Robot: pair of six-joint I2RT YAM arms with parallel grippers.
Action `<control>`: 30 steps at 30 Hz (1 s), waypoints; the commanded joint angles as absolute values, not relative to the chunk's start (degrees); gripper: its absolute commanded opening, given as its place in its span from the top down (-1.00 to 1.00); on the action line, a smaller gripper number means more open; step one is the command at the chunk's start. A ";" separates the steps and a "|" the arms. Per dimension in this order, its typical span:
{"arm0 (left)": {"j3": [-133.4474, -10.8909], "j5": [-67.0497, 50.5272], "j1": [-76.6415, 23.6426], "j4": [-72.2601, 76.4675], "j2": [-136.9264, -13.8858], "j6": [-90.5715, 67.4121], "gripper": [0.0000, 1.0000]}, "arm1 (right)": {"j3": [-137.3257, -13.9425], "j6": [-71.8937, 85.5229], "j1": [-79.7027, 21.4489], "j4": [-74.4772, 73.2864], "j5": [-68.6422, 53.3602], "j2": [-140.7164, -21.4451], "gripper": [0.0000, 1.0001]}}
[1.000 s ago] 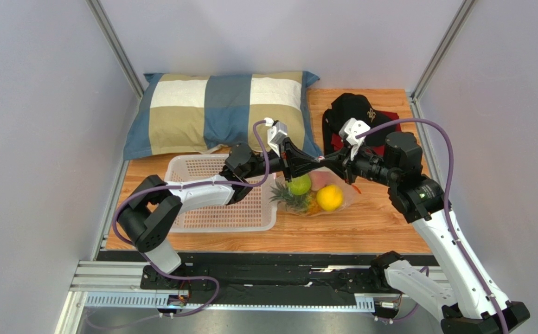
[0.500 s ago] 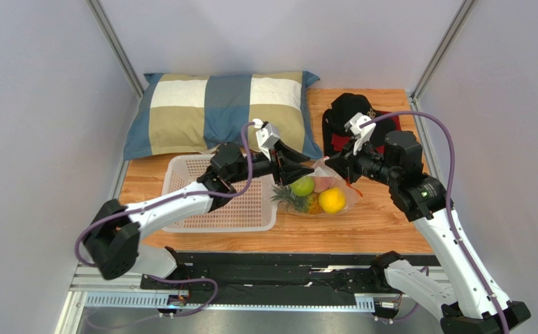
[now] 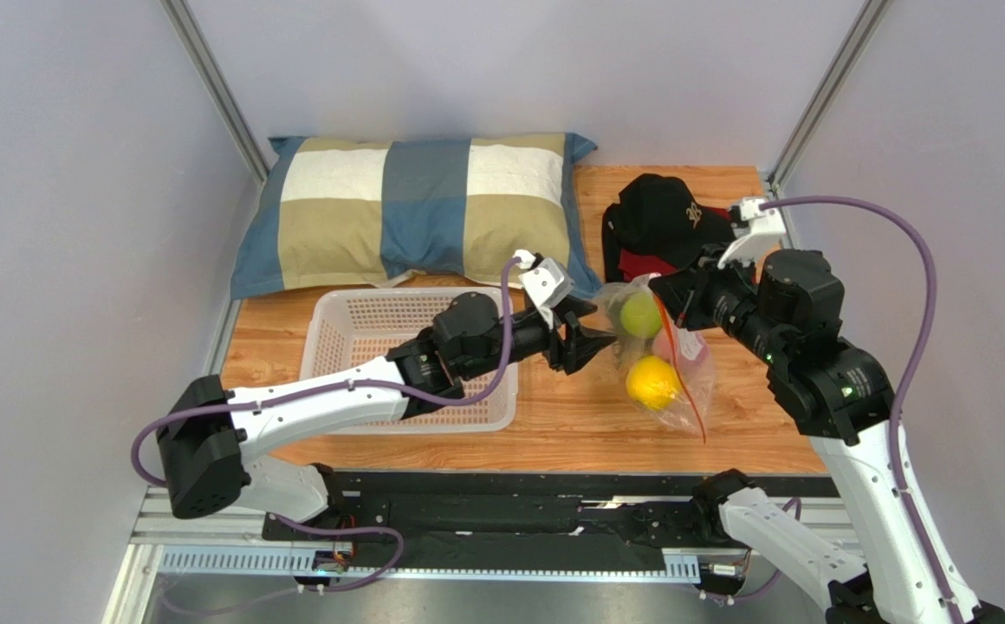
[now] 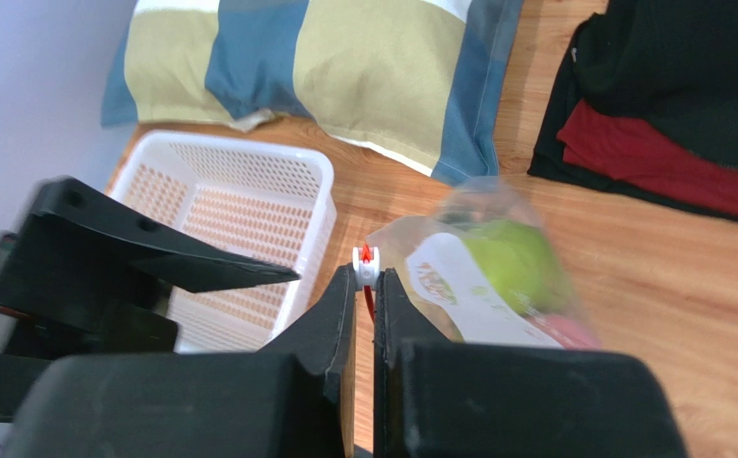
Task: Open the zip-top bag and remove the fake food
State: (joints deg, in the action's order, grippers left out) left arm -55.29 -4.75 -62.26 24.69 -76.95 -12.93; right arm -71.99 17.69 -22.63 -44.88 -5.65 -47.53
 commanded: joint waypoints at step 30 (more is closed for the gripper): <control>-73.20 26.80 -73.65 35.07 -101.86 -3.87 -0.66 | -65.83 58.53 -23.29 -45.62 8.62 -44.12 1.00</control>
State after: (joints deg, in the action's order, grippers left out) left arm -68.97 22.11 -73.19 32.38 -100.27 -7.79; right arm -66.13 54.59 -22.85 -49.21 7.49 -45.32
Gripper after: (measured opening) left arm 0.962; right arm 0.040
